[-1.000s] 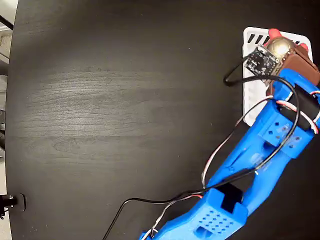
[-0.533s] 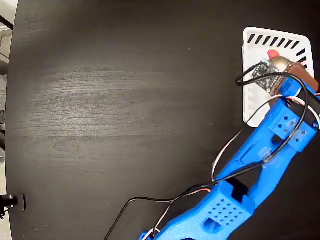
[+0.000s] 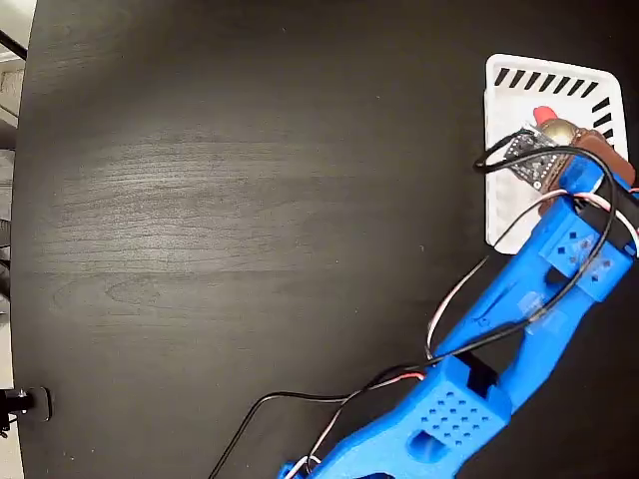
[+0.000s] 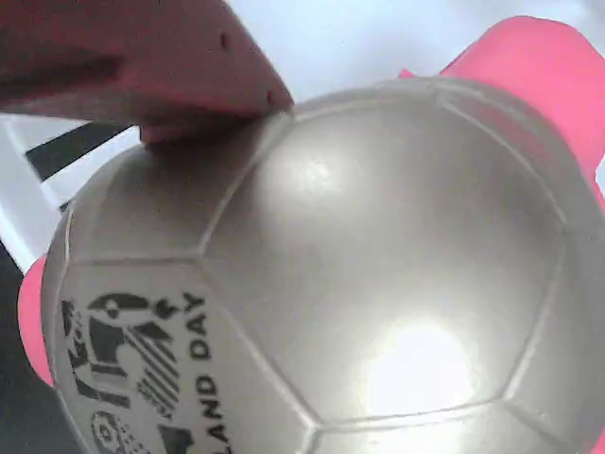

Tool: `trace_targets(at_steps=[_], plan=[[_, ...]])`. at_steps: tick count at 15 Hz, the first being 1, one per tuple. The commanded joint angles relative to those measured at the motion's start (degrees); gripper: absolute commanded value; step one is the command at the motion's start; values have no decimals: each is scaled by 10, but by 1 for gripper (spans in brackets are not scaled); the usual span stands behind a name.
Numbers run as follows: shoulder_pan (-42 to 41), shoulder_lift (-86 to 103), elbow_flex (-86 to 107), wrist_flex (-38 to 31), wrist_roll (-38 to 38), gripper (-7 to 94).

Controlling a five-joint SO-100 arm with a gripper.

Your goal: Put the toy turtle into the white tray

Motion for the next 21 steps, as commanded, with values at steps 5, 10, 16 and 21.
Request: trace_targets(at_steps=[5, 10, 16, 21], plan=[[16, 26, -28, 7, -22, 52], [16, 27, -27, 18, -29, 58], [-1, 168, 75, 8, 12, 15], [-82, 364, 286, -47, 74, 0]])
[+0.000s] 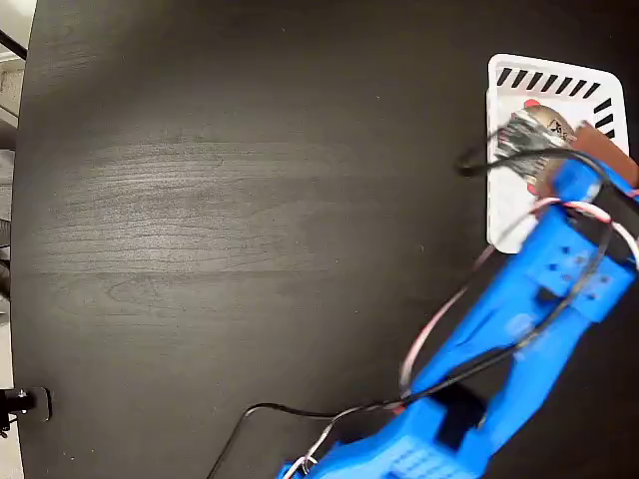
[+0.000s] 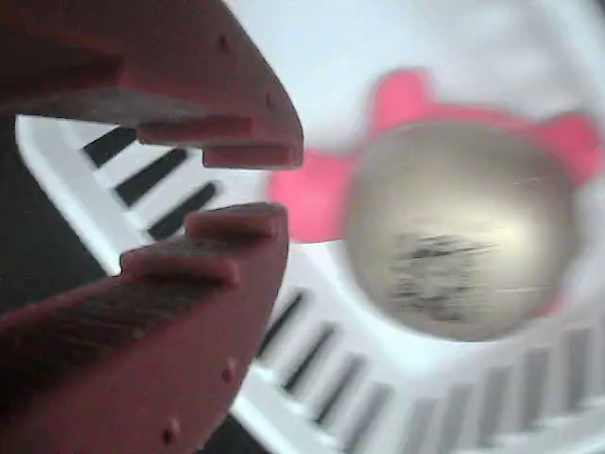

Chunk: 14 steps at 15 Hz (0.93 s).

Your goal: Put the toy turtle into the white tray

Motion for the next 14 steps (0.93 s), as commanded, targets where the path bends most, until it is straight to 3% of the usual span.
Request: trace_targets(at_steps=[1, 7, 9, 12, 14], plan=[[-60, 196, 112, -22, 22, 0], [-317, 537, 483, -86, 67, 0], [-403, 643, 654, -147, 98, 0], [-451, 825, 944, -308, 126, 0], [-446, 923, 1064, -329, 121, 0]])
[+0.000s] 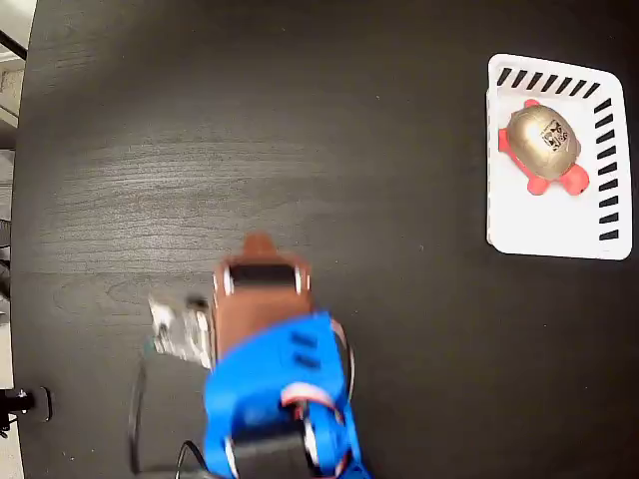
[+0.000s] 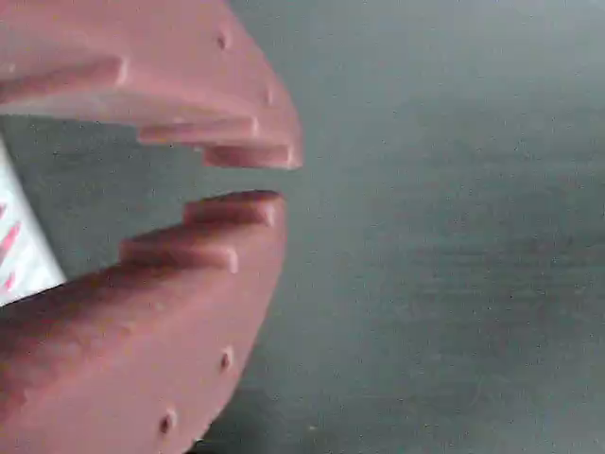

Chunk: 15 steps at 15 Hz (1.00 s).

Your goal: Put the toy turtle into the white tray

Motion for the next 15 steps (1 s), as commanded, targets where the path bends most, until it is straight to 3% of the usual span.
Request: trace_targets(at_steps=[1, 6, 11, 15], plan=[[6, 141, 119, -18, -4, 0], [76, 333, 262, 43, -50, 0], [91, 483, 337, 134, -55, 0], [95, 531, 377, 156, -53, 0]])
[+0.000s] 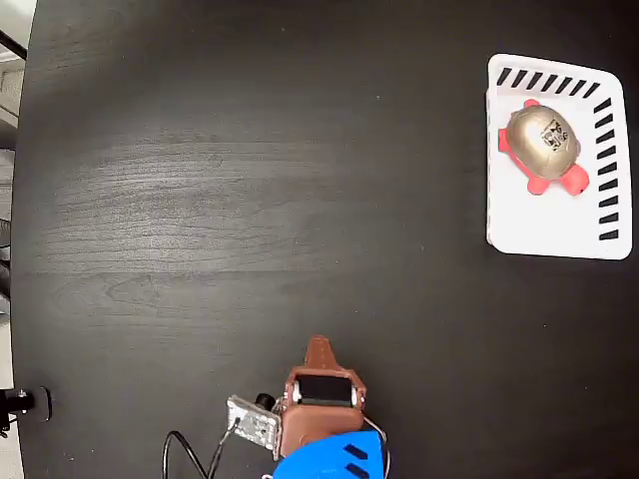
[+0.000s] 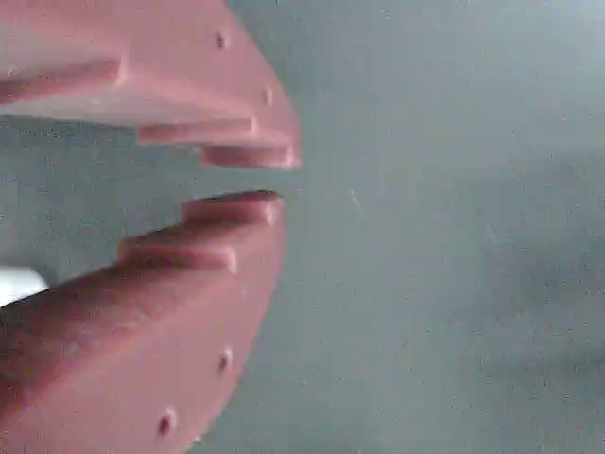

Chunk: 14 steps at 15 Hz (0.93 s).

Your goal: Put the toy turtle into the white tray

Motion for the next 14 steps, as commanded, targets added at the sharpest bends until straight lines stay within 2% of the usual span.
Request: trace_targets(at_steps=[1, 14], plan=[[-11, 29, 20, 8, 6, 0], [-23, 69, 28, 24, -7, 0]])
